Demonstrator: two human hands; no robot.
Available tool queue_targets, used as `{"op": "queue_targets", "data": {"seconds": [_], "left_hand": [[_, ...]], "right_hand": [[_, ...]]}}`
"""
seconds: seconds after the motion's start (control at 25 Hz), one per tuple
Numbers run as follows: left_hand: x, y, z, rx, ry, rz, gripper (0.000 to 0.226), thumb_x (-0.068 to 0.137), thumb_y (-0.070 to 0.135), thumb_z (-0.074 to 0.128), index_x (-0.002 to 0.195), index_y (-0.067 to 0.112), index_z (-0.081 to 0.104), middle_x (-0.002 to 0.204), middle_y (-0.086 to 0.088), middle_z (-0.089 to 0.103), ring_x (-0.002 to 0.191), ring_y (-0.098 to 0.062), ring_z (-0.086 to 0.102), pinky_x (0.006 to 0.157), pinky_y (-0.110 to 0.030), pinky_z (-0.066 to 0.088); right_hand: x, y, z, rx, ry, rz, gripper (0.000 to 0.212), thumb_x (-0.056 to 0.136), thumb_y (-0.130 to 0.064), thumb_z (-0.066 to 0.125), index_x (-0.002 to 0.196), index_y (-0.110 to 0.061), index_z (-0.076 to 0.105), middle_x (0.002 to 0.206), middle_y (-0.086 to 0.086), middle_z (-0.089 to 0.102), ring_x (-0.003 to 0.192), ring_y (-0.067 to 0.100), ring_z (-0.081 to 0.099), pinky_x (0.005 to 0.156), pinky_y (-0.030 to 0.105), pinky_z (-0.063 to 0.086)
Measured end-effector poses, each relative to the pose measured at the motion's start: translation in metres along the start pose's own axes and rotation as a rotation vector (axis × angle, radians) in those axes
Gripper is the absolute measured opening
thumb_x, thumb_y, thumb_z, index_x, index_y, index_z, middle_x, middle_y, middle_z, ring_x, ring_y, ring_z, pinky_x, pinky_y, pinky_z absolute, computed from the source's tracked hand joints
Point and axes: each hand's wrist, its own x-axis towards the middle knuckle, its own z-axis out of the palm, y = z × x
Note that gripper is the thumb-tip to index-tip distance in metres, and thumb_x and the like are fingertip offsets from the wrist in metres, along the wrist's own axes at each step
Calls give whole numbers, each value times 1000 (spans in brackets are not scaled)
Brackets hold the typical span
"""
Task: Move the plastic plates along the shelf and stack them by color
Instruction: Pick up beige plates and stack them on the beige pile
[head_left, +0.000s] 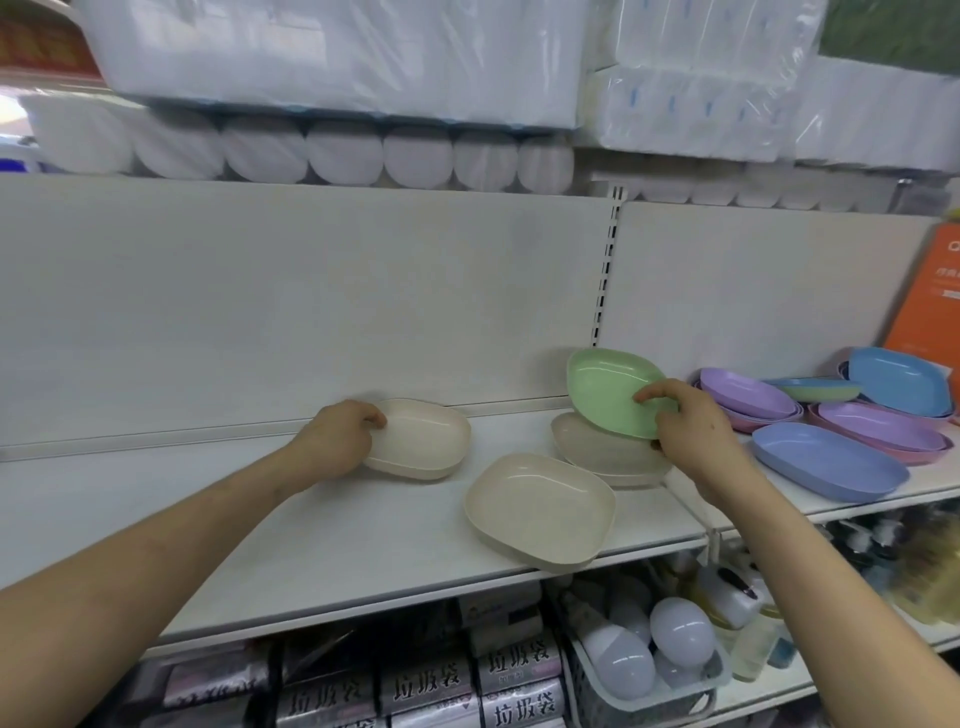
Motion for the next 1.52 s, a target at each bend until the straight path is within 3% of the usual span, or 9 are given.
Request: {"op": "queue_targets", "data": {"seconds": [0.12, 0.28, 0.48, 0.72, 0.92, 1.12, 1.32, 1.52], "left_hand": [[-12, -17, -22, 11, 95, -10, 54, 95, 2, 36, 138, 24, 61, 148, -4, 54, 129, -29, 52, 105, -35, 44], [-39, -55, -68, 64, 174, 36, 49, 102, 13, 44, 149, 23, 50, 151, -3, 52, 134, -29, 50, 108, -38, 42], [-84, -133, -140, 86, 265, 38, 56, 99, 25, 59, 153, 29, 44, 146, 4, 55, 131, -23, 52, 106, -42, 43], [-162, -246, -240, 72, 400, -70, 61, 95, 19, 66, 152, 26, 46, 145, -3, 56, 129, -27, 54, 108, -39, 43], [-239, -347, -324, 132, 461, -172, 62, 91, 20, 71, 148, 29, 50, 142, -2, 61, 125, -27, 58, 106, -39, 45], [-303, -429, -389, 105, 495, -243, 60, 91, 14, 71, 147, 24, 52, 136, -6, 63, 122, -27, 59, 100, -34, 44], [-366, -505, -438, 91, 517, -307, 61, 92, 14, 70, 148, 23, 51, 146, -5, 57, 124, -25, 57, 102, -33, 43], [-412, -560, -472, 66, 549, -366, 60, 94, 15, 67, 150, 23, 49, 149, -2, 53, 125, -23, 54, 102, -35, 43]], "right_hand": [[-12, -28, 20, 105, -87, -54, 48, 89, 4, 45, 125, -22, 61, 115, 4, 58, 62, 24, 68, 66, 37, 57], [-34, -76, 64, 109, -216, -221, 50, 91, -5, 62, 134, -29, 56, 113, -3, 59, 60, 14, 69, 62, 29, 53], [-73, -143, 138, 139, -372, -321, 55, 87, -19, 74, 136, -34, 55, 111, -8, 60, 81, 19, 66, 72, 33, 52], [-140, -237, 239, 148, -526, -413, 64, 84, -22, 79, 141, -33, 52, 114, -12, 58, 97, 15, 64, 77, 30, 48], [-215, -320, 316, 148, -613, -482, 67, 82, -22, 81, 142, -33, 52, 114, -9, 58, 98, 8, 59, 75, 26, 45], [-290, -390, 381, 140, -672, -528, 68, 80, -23, 82, 142, -31, 53, 117, -3, 60, 99, 13, 59, 80, 29, 45], [-358, -450, 439, 128, -734, -546, 71, 80, -25, 84, 144, -23, 54, 119, 0, 60, 97, 18, 61, 67, 26, 48], [-410, -496, 497, 88, -782, -570, 75, 76, -31, 87, 143, -17, 56, 127, 4, 62, 115, 23, 60, 94, 35, 49]]}}
